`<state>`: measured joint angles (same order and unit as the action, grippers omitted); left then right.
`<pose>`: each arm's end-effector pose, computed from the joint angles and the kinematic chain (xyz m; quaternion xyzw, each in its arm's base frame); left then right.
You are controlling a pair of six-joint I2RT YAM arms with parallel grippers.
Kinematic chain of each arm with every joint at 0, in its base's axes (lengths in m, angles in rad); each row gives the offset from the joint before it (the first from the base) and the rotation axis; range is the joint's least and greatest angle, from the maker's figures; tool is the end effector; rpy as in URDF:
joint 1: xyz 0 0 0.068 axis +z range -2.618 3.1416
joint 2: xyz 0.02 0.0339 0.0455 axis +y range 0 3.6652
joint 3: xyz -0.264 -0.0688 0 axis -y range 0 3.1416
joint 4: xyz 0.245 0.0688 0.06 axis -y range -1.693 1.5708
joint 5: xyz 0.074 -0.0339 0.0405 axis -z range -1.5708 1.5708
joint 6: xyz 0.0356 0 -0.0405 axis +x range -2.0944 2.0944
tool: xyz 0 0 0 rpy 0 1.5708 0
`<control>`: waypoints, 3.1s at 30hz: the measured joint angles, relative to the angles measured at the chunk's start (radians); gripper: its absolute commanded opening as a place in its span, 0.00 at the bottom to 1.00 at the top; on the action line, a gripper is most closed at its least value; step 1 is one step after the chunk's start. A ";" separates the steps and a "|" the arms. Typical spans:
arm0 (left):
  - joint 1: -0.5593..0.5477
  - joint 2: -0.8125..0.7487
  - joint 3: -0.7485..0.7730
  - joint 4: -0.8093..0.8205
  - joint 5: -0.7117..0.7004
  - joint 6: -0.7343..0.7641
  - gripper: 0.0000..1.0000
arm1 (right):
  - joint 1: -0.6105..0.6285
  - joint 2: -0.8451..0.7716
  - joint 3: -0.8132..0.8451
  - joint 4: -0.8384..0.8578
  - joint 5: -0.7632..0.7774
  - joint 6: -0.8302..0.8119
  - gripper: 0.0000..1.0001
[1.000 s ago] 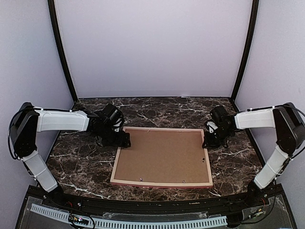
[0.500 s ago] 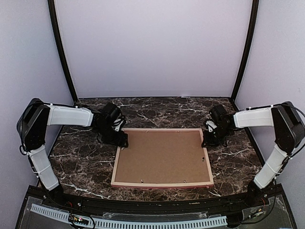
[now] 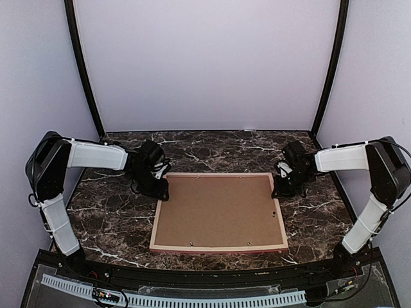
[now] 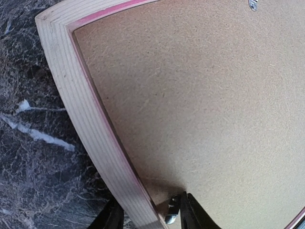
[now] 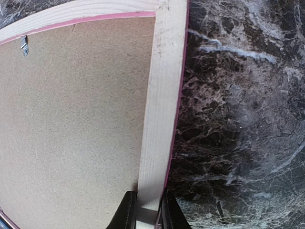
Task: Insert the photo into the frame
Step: Press the fastener onto the backboard.
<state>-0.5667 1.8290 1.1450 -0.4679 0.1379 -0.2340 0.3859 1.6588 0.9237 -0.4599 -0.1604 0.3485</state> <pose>0.3008 -0.1972 0.1606 0.1757 0.9600 -0.1429 0.1648 0.2806 0.1202 0.1551 -0.0333 0.9788 0.1403 0.1455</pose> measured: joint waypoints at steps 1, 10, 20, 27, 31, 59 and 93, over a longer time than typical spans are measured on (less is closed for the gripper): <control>0.001 0.000 0.000 0.000 -0.001 0.003 0.41 | 0.000 0.000 0.000 0.000 0.000 0.000 0.16; 0.004 0.000 -0.003 -0.001 0.001 0.006 0.37 | 0.000 0.001 0.001 0.000 0.000 0.000 0.15; 0.015 -0.011 -0.026 0.023 0.012 0.005 0.32 | 0.000 0.002 0.002 -0.001 0.000 0.000 0.15; 0.019 -0.013 -0.035 0.037 0.038 0.009 0.59 | 0.000 0.002 0.002 -0.003 0.000 -0.002 0.19; 0.018 -0.019 -0.043 0.048 0.065 0.006 0.66 | 0.000 0.002 0.003 -0.004 -0.001 -0.013 0.22; 0.012 -0.220 -0.302 0.142 0.087 -0.227 0.44 | 0.058 -0.177 -0.159 -0.050 -0.027 0.055 0.60; -0.045 -0.211 -0.297 0.163 0.026 -0.310 0.28 | 0.080 -0.187 -0.195 -0.030 -0.028 0.074 0.34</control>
<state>-0.6117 1.6176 0.8482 -0.3046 0.1635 -0.5438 0.4660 1.4719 0.7292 -0.4896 -0.1886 0.4221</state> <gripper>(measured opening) 0.280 0.357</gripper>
